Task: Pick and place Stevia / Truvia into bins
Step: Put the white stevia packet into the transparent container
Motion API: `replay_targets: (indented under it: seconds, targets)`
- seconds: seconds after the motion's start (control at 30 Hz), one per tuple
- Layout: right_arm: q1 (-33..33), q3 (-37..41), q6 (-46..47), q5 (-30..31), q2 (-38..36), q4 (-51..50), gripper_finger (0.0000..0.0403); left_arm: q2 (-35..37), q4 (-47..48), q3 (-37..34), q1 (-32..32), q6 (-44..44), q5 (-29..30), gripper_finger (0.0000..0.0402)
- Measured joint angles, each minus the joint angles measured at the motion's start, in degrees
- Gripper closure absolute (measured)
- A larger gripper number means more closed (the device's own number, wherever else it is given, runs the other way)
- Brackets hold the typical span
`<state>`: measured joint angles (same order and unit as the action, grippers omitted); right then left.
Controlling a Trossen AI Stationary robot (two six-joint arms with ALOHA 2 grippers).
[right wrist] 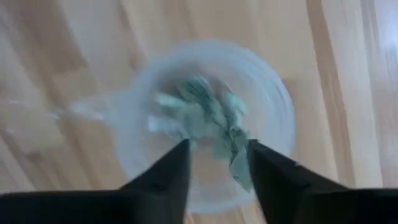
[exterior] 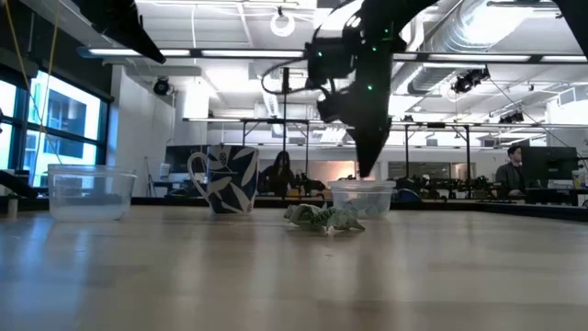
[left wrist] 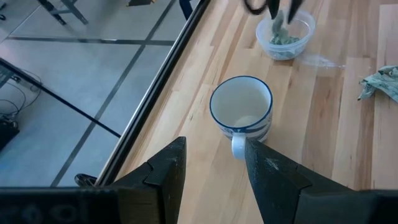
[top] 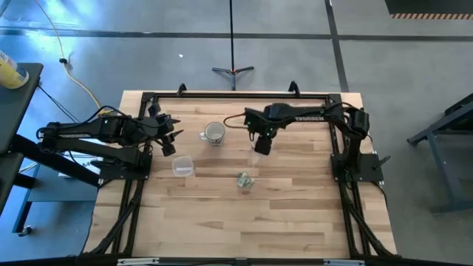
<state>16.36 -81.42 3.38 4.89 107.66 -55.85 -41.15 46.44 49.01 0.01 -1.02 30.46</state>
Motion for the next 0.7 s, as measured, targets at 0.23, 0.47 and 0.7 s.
replay_targets:
  seconds: [0.23,0.47,0.7]
  targets:
    - [-9.61,-0.03,-10.23,-1.15,0.00,3.87,0.0143,0.02,0.00,0.00,-0.02,0.00,-0.02,0.0202]
    - [-19.32,-0.03,-18.56,-2.86,0.99,14.24,0.0148,0.02,0.00,0.00,0.00,0.00,0.00,0.0202]
    - [-21.95,-0.03,-16.67,-7.84,4.61,19.42,0.0193,0.02,0.01,0.00,0.00,0.00,0.00,0.0202]
